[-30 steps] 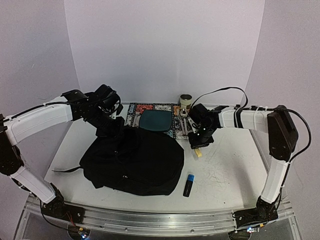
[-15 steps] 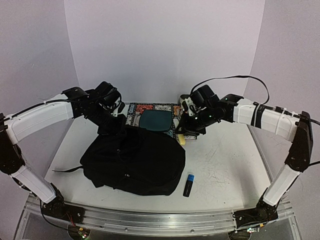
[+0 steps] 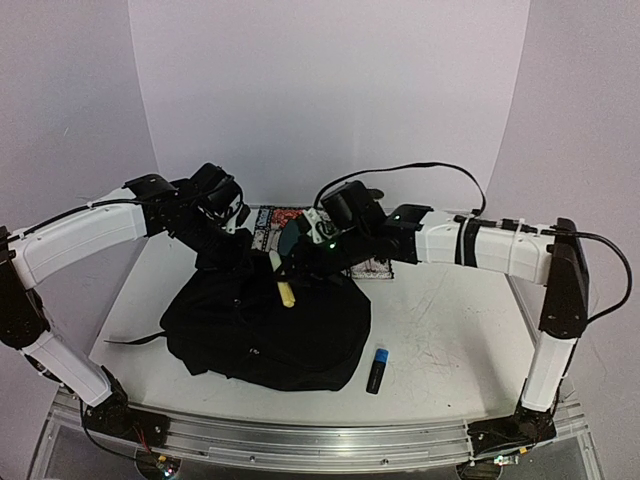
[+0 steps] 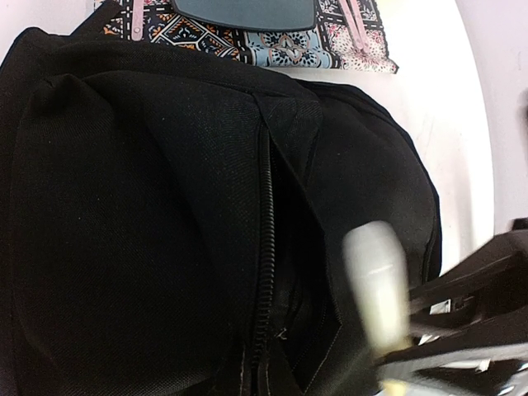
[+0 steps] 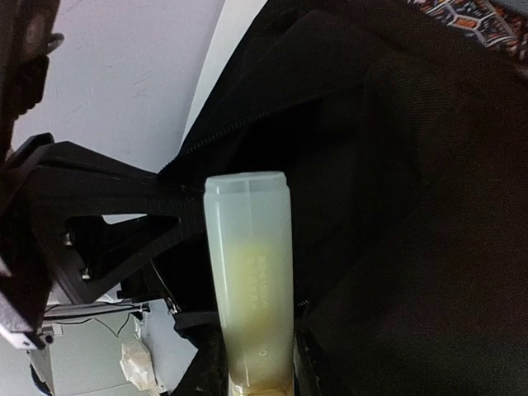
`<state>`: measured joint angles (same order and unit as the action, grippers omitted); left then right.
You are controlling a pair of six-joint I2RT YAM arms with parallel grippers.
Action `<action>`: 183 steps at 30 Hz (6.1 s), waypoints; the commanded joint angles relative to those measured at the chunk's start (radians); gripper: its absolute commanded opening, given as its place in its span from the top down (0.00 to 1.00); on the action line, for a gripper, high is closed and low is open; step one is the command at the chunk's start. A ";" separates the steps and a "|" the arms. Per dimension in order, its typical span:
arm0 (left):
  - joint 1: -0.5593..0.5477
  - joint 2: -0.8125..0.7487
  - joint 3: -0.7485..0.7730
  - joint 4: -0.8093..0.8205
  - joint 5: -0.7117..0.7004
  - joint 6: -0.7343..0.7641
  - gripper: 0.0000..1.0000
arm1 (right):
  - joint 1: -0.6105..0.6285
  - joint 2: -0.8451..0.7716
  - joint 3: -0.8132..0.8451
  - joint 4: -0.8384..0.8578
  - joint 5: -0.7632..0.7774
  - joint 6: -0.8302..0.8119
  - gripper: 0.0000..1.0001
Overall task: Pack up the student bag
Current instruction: Place the pen in the lower front pocket of the bag, then grab the pen from the corner of the board, then place the pen in the lower front pocket of the bag.
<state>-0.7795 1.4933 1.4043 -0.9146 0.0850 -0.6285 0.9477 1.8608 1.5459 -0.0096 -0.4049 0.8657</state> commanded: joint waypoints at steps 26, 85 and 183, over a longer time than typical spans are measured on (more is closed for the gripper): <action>-0.027 -0.104 -0.038 0.143 0.064 -0.033 1.00 | 0.039 0.230 0.094 0.330 0.163 0.472 0.99; -0.015 -0.080 -0.079 0.150 -0.068 0.026 1.00 | 0.067 -0.313 -0.589 -0.398 0.541 0.196 0.43; 0.003 -0.059 0.030 0.243 0.235 -0.057 1.00 | 0.051 0.106 -0.009 0.287 0.177 0.400 1.00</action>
<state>-0.7730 1.4416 1.3477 -0.8185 0.2093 -0.6587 1.0014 1.9458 1.5173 0.2210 -0.1923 1.2410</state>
